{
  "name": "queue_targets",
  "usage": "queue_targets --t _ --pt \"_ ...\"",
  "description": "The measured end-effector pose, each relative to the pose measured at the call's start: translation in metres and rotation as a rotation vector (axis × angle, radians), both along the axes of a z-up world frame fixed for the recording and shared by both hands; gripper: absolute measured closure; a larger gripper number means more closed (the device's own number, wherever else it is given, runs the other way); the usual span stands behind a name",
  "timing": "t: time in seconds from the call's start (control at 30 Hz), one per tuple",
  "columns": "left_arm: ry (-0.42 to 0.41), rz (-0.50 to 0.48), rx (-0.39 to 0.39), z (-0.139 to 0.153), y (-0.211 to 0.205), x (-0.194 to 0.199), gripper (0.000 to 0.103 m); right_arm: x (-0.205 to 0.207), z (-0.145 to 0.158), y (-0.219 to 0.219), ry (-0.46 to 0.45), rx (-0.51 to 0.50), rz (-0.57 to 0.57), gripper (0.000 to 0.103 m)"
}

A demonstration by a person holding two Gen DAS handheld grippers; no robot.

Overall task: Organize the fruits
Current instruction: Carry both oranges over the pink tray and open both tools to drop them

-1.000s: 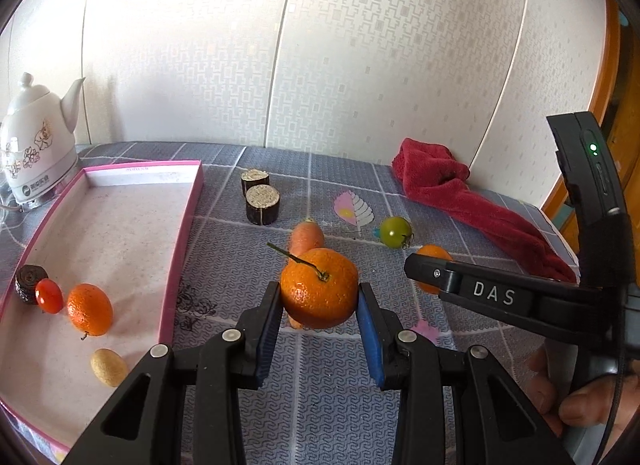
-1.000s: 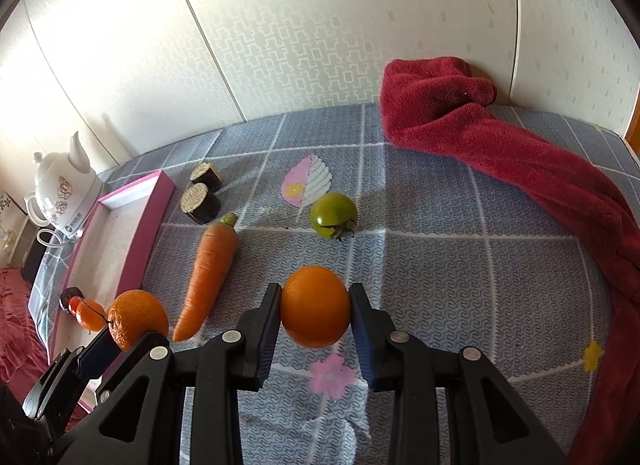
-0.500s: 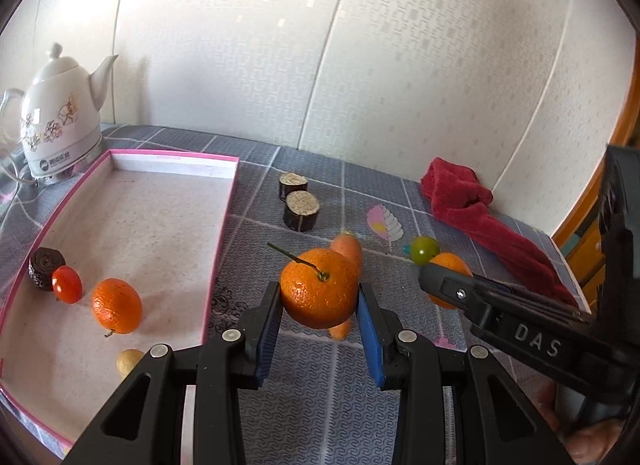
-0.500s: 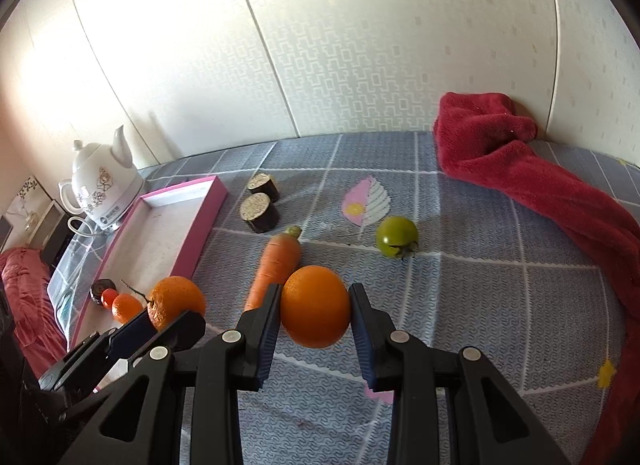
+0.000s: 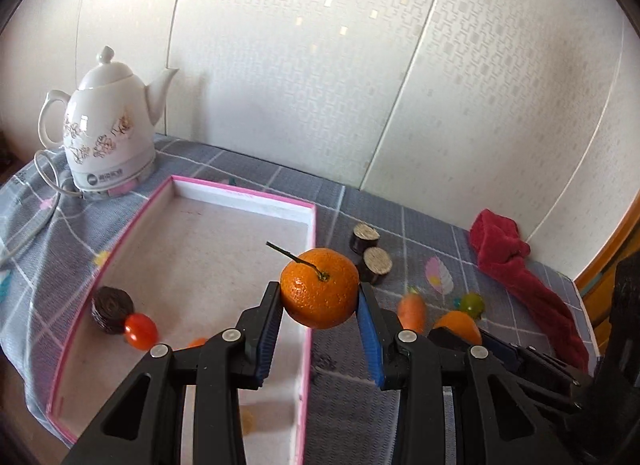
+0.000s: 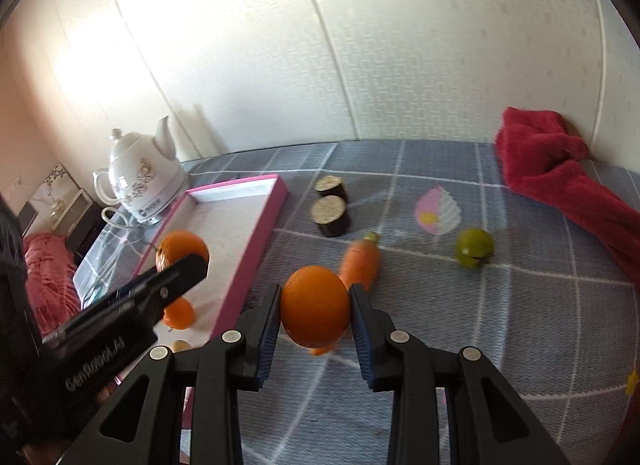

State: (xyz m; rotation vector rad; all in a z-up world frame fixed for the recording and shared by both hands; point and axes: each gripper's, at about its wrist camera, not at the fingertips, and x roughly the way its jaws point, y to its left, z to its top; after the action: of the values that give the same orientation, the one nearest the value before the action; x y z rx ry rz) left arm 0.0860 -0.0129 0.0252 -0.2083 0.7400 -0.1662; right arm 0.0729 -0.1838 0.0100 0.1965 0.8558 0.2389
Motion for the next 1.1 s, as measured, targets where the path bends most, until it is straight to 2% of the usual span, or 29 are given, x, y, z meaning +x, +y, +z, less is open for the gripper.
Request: queue_targets --t 0.07,0.23,0.43,0.63,0.87,1.1 --pt "-0.003 0.025 0.018 0.002 0.011 0.008 0.066 0.005 0.002 0.011 -0.01 0.005 0.026 0.069" --pt "0.02 0.128 0.003 -0.008 0.045 0.024 0.066 0.025 -0.001 0.045 -0.013 0.01 0.098 0.069" --pt "0.033 0.187 -0.013 -0.015 0.072 0.03 0.066 0.032 -0.014 0.086 -0.038 -0.02 0.192 0.069" --pt "0.033 0.216 0.0 -0.016 0.077 0.032 0.066 0.024 -0.02 0.103 -0.051 -0.071 0.257 0.069" --pt "0.038 0.231 0.015 -0.018 0.078 0.032 0.066 0.024 -0.025 0.107 -0.036 -0.074 0.248 0.069" --pt "0.05 0.259 0.048 -0.022 0.081 0.033 0.065 0.018 -0.024 0.121 -0.057 -0.096 0.288 0.069"
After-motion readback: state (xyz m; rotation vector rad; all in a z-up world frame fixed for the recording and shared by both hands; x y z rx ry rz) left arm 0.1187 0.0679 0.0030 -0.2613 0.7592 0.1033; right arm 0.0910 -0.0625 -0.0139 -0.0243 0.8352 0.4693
